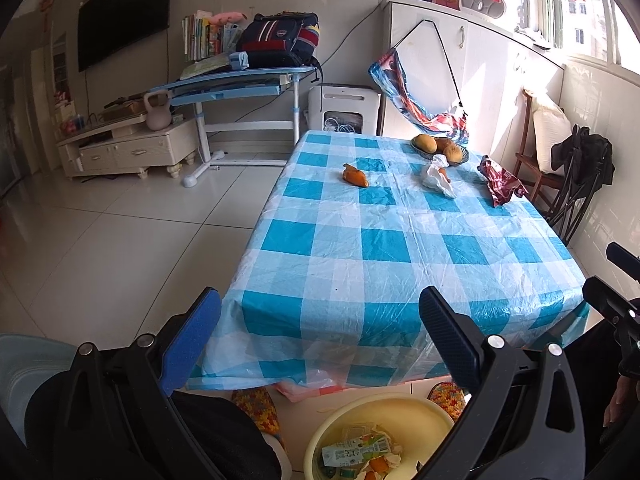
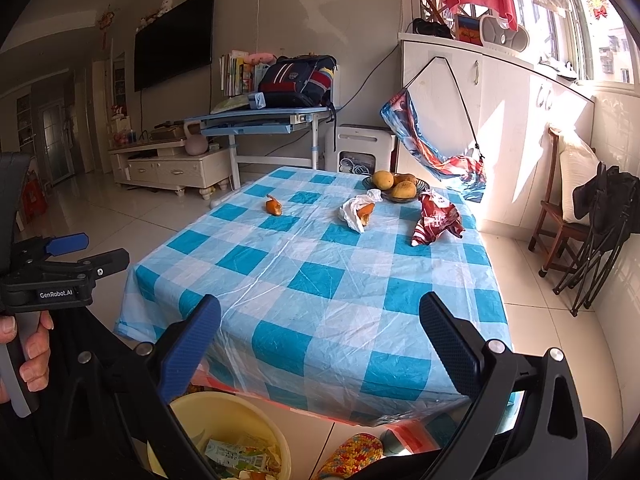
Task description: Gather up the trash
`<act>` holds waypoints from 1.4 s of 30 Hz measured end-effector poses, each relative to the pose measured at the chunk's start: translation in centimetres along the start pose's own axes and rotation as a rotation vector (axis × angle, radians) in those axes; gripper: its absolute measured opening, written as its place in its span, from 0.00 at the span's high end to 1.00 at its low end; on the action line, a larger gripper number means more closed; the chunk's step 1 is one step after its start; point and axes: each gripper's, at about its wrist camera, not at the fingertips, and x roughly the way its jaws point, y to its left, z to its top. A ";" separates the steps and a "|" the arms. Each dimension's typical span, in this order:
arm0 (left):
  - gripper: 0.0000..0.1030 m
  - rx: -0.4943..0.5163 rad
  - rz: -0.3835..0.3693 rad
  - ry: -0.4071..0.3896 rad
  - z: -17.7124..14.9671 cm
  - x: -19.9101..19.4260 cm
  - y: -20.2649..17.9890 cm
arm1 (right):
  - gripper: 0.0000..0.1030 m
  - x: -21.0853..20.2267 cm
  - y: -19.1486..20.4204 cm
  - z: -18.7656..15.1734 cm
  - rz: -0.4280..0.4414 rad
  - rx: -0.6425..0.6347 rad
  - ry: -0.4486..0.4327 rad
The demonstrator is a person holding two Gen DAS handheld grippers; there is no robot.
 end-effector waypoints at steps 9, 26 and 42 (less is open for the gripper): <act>0.07 0.009 -0.077 0.038 4.7 3.3 -0.1 | 0.08 -0.6 -0.7 0.6 0.071 0.109 -0.011; 0.11 -0.022 -0.051 0.220 13.3 23.6 -5.5 | 0.08 6.9 -7.2 5.9 0.036 0.170 0.072; 0.82 -0.002 -0.184 0.248 14.7 30.8 -5.4 | 0.08 23.8 -17.6 10.0 -0.149 0.179 0.271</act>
